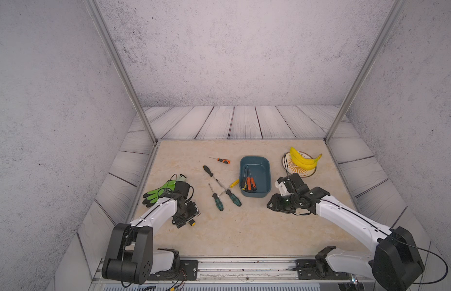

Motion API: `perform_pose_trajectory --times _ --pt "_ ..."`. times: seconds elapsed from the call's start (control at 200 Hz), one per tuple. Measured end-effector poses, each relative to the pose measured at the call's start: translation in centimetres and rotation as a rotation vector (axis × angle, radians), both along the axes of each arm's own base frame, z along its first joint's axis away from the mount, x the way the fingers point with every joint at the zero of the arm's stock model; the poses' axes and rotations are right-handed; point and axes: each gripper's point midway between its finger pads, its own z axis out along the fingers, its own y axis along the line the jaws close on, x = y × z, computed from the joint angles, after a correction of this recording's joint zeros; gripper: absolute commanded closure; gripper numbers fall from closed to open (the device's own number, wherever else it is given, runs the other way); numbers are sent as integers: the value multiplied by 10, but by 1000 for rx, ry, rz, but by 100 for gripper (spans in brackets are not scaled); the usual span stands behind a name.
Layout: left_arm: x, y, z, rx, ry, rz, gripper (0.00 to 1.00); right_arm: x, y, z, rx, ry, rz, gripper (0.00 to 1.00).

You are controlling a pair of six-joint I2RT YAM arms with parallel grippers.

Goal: Put the screwdriver on the desktop into the storage box
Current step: Pick up the screwdriver from the center of the board.

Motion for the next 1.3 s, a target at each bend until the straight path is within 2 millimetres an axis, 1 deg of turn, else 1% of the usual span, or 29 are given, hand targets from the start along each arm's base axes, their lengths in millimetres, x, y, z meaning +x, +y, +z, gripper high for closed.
perform_pose_trajectory --times 0.085,0.205,0.405,0.525,0.63,0.731,0.786,0.841,0.931,1.036,1.141,1.301 --pt "0 3 -1 18 1 11 26 0 0 0 1 1 -1 59" --pt "0 10 -1 53 0 30 29 0 0 0 1 3 -4 59" --pt "7 20 -5 101 15 64 40 -1 1 0 2 3 -3 59" --pt "8 23 -8 115 44 72 53 -1 2 0 5 5 1 59" --pt "7 26 -9 129 59 83 68 -1 2 0 5 5 1 59" --pt "6 27 -8 129 61 83 78 -1 2 0 5 4 1 59" --pt "6 26 -8 124 59 81 83 -1 2 1 5 4 1 59" --pt "8 22 -6 105 45 80 89 -1 2 1 5 4 1 59" --pt "14 16 2 65 3 78 97 -2 2 1 5 4 2 59" --pt "18 11 13 30 -45 75 100 -2 3 1 6 5 2 59" --pt "20 6 23 -5 -84 70 100 -3 3 1 6 6 5 59" --pt "22 -3 42 -64 -148 65 100 -4 4 1 6 4 10 56"
